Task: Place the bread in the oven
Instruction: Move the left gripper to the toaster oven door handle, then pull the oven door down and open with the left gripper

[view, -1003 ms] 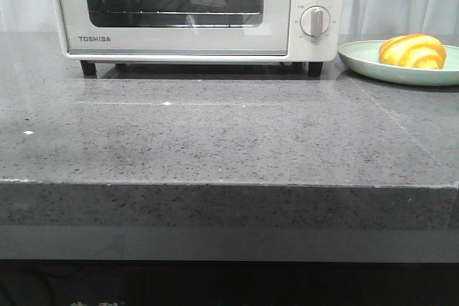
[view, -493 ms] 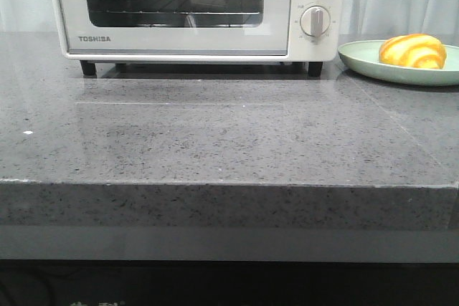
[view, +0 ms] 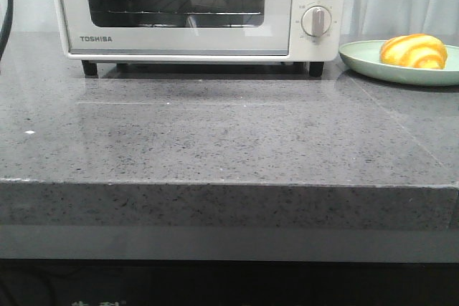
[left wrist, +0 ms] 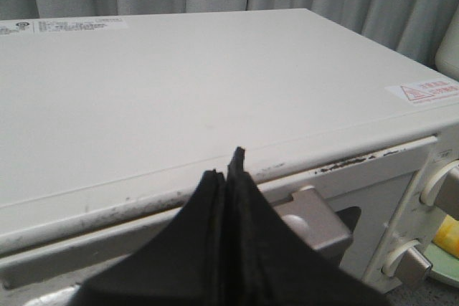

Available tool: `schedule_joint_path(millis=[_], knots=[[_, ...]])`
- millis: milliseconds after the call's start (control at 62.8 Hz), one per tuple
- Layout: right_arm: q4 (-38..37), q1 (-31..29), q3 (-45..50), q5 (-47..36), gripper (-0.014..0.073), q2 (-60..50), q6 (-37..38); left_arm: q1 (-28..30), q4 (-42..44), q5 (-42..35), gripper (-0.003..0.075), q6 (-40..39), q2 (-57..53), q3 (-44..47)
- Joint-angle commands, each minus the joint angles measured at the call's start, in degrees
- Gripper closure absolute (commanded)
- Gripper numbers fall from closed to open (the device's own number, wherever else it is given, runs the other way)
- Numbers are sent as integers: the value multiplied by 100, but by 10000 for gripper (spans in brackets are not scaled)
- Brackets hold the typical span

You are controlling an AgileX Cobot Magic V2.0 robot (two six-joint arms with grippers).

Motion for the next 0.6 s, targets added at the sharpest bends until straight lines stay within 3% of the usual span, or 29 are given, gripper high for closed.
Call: schedule_joint_path(millis=[0, 589], knots=[[-58, -44, -210, -416, 20, 47, -69, -101, -34, 92, 738, 3, -145, -173], [-58, -44, -210, -416, 20, 47, -69, -101, -129, 2633, 738, 3, -645, -173]])
